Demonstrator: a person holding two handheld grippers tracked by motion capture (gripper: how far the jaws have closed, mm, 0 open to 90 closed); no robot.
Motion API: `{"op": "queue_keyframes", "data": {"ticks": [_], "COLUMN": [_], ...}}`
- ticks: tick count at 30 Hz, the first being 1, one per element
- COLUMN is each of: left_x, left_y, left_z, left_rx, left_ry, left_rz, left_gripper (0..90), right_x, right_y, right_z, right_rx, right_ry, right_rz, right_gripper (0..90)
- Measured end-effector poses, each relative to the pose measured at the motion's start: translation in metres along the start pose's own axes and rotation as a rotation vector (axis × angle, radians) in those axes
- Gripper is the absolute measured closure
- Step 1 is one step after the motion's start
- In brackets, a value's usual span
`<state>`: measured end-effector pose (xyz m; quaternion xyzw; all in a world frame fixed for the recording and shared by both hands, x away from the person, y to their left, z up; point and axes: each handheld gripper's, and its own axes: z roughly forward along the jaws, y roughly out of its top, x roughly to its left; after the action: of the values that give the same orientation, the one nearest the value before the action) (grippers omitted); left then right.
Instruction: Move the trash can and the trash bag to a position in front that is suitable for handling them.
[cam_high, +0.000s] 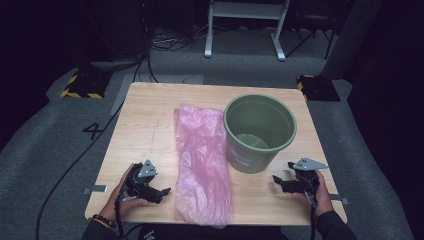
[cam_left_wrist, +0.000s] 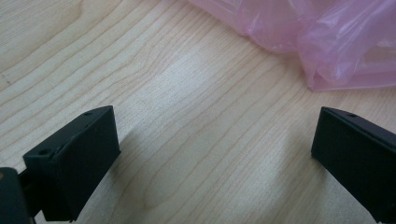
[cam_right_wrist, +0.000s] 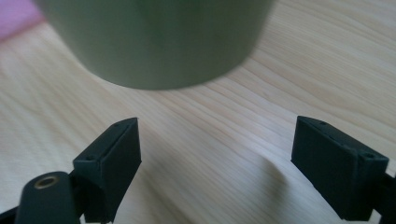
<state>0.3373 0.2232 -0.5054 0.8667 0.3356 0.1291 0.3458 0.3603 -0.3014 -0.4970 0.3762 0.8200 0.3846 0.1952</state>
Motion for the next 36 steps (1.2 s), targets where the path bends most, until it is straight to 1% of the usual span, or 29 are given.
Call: {"op": "queue_keyframes", "data": {"ticks": [1,3,4,6,7,10,11,12,15,19,21,23,24,27,31,32,36], "left_x": [0.0,0.0,0.0,-0.001,-0.001,-0.001,-0.001,-0.001,-0.001,-0.001,-0.001,-0.001,-0.001,-0.001,-0.001,-0.001,-0.001], "left_y": [0.0,0.0,0.0,0.0,0.0,0.0,0.0,0.0,0.0,0.0,0.0,0.0,0.0,0.0,0.0,0.0,0.0], "left_z": [0.0,0.0,0.0,0.0,0.0,0.0,0.0,0.0,0.0,0.0,0.0,0.0,0.0,0.0,0.0,0.0,0.0], "left_rx": [0.001,0.0,-0.001,-0.001,-0.001,0.0,-0.001,0.0,0.0,0.0,0.0,0.0,0.0,-0.001,0.0,0.0,-0.001], "left_ry": [0.001,0.002,0.002,0.003,0.003,0.003,0.004,0.003,0.003,0.003,0.004,0.004,0.003,0.004,0.004,0.004,0.005], "left_rz": [-0.003,-0.002,-0.002,-0.003,-0.003,-0.003,-0.003,-0.003,-0.004,-0.004,-0.003,-0.003,-0.004,-0.003,-0.003,-0.004,-0.003], "left_gripper": [0.4,0.4,0.4,0.4,0.4,0.4,0.4,0.4,0.4,0.4,0.4,0.4,0.4,0.4,0.4,0.4,0.5], "right_x": [0.0,0.005,0.009,0.013,0.013,0.02,0.022,0.025,0.027,0.03,0.032,0.032,0.031,0.029,0.025,0.023,0.024], "right_y": [0.0,0.002,0.004,0.007,0.007,0.01,0.011,0.014,0.016,0.019,0.021,0.022,0.022,0.022,0.024,0.025,0.03], "right_z": [0.0,0.001,0.003,0.004,0.004,0.006,0.006,0.007,0.009,0.013,0.017,0.017,0.018,0.019,0.022,0.023,0.027], "right_rx": [0.0,-0.007,-0.017,-0.017,-0.017,-0.028,-0.034,-0.048,-0.046,-0.05,-0.054,-0.056,-0.061,-0.071,-0.089,-0.093,-0.101], "right_ry": [0.0,0.014,0.036,0.04,0.04,0.061,0.061,0.072,0.074,0.072,0.061,0.052,0.042,0.033,0.01,0.015,-0.005], "right_rz": [0.0,-0.01,-0.013,-0.025,-0.025,-0.025,-0.028,-0.026,-0.036,-0.036,-0.038,-0.039,-0.03,-0.018,0.009,0.018,0.014], "right_gripper": [15.8,15.7,15.8,15.6,15.6,15.7,15.6,15.7,15.7,16.3,17.5,16.9,17.6,20.5,20.2,19.5,20.9]}}
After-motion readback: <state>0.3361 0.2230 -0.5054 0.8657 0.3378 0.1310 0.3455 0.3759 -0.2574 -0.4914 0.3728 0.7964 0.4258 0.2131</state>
